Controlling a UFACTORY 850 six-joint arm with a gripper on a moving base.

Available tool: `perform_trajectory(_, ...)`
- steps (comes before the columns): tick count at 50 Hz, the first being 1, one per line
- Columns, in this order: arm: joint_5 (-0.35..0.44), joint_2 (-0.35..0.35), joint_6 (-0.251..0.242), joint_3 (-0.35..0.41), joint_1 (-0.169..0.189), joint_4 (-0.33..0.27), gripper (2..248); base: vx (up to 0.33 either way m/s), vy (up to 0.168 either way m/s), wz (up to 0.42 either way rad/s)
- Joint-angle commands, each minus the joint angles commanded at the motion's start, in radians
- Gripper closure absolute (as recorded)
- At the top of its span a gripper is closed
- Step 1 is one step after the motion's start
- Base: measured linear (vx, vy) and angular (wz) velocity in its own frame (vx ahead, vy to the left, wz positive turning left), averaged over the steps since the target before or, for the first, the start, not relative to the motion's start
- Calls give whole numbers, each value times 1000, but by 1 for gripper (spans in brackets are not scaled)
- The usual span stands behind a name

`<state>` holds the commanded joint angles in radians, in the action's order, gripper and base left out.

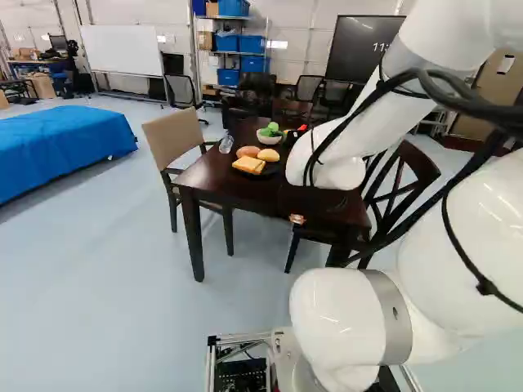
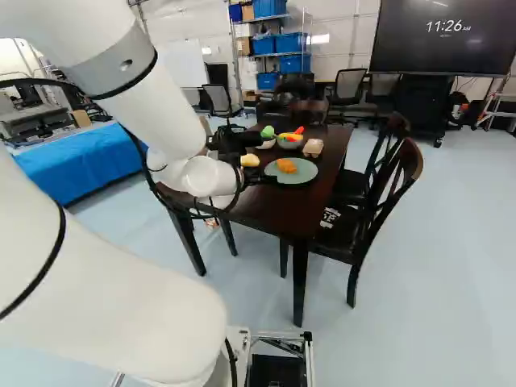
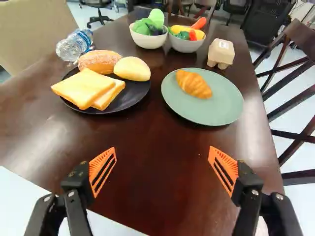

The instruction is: Move the croissant to the empty plate

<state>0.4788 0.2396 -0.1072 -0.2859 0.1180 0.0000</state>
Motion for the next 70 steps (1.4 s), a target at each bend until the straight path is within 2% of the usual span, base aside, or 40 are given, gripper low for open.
perform_trajectory(18, 151, 15, 41, 76, -45, 0, 3, 0, 0, 0)
perform_trajectory(35, 260, 26, 71, 131, -78, 0, 3, 0, 0, 0)
perform_trajectory(52, 337, 34, 92, 170, -101, 0, 3, 0, 0, 0)
perform_trajectory(70, 383, 39, 104, 193, -115, 0, 3, 0, 0, 0)
